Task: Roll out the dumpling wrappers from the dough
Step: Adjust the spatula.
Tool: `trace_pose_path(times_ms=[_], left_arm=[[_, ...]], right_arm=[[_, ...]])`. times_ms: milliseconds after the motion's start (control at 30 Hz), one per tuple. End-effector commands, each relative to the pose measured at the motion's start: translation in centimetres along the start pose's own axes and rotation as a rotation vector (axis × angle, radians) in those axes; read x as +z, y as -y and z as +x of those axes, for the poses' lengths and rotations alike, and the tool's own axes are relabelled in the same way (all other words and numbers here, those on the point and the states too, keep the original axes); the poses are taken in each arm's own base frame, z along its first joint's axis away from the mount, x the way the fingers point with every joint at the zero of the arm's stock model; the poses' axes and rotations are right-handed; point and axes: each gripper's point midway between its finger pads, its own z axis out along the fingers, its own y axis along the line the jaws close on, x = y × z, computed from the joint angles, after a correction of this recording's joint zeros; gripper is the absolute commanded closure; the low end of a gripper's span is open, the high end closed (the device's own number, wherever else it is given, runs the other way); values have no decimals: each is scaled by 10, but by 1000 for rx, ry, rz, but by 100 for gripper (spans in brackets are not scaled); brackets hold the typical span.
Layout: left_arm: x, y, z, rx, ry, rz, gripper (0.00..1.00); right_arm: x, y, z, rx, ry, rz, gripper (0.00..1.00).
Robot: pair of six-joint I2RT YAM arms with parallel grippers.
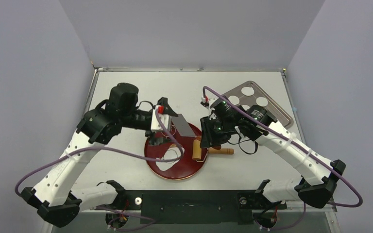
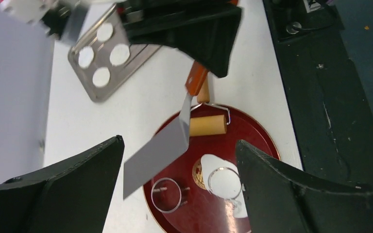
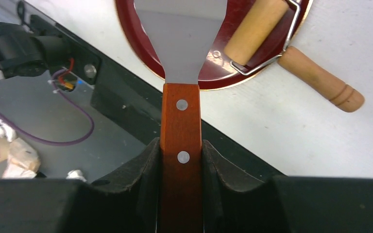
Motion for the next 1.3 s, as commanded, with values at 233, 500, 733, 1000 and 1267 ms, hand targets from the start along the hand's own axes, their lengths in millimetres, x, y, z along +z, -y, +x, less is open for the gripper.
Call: trace_pose_path(times_ms=[233, 500, 733, 1000, 1267], left_arm=[[63, 21, -23, 327, 138, -38, 15], [74, -10, -33, 347, 153, -178, 15], [83, -6, -26, 312, 163, -156, 19], [84, -2, -31, 328, 171, -120, 64], [82, 4, -32, 297, 178, -91, 100]], right_arm=[[-52, -50, -42, 76, 226, -271, 100], [-52, -55, -46, 84, 229, -290, 100], [-59, -68, -53, 84, 244, -346, 100], [-61, -72, -56, 81, 249, -369, 100], [-75, -77, -66, 72, 297, -400, 98]])
